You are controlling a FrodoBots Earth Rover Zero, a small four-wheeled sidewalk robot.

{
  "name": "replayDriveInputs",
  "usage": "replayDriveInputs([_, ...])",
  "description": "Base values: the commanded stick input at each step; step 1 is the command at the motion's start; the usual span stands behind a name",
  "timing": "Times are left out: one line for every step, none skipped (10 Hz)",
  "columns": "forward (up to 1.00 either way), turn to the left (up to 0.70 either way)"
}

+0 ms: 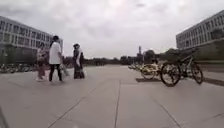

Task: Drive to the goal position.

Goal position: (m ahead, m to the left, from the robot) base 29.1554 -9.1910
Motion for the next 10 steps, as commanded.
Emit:
replayDriveInputs([0.7, -0.03])
replayDriveInputs([0.7, -0.1])
replayDriveInputs([0.7, -0.12])
replayDriveInputs([0.7, -0.01])
replayDriveInputs([0.7, 0.0])
replayDriveInputs([0.7, -0.14])
replayDriveInputs([0.7, -0.1])
replayDriveInputs([0.7, 0.0])
replayDriveInputs([0.7, 0.0])
replayDriveInputs([0.7, -0.05])
